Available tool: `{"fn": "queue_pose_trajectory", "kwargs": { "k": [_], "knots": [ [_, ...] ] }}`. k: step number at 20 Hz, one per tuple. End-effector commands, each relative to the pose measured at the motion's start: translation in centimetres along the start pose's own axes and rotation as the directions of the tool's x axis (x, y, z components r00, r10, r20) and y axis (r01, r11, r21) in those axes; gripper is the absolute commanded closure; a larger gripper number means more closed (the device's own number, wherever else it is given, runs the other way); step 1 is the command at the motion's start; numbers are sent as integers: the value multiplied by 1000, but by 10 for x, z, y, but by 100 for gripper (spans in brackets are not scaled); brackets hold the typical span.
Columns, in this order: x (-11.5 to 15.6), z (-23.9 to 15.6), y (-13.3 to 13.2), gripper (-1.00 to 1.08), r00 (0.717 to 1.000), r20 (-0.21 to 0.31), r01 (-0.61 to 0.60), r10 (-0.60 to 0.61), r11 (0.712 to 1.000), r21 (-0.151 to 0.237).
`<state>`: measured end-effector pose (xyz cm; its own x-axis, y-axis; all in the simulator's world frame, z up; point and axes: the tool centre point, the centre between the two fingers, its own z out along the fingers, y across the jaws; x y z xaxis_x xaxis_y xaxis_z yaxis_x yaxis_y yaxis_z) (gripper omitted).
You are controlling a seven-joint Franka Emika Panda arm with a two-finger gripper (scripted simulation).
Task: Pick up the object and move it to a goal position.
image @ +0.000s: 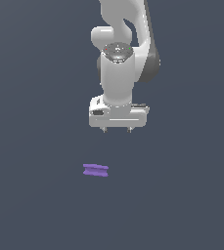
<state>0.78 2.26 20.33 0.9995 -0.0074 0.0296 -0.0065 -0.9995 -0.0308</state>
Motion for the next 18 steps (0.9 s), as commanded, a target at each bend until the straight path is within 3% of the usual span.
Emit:
{"fn": "queue_pose_trajectory", "kwargs": {
  "k": [1,10,18],
  "knots": [
    [0,0,0,-92,1000,0,0,0,1000,0],
    [8,-19,-32,-92,999,-44,33,-32,999,27],
    [10,-18,-31,-92,998,-44,50,-49,998,25]
  ]
}}
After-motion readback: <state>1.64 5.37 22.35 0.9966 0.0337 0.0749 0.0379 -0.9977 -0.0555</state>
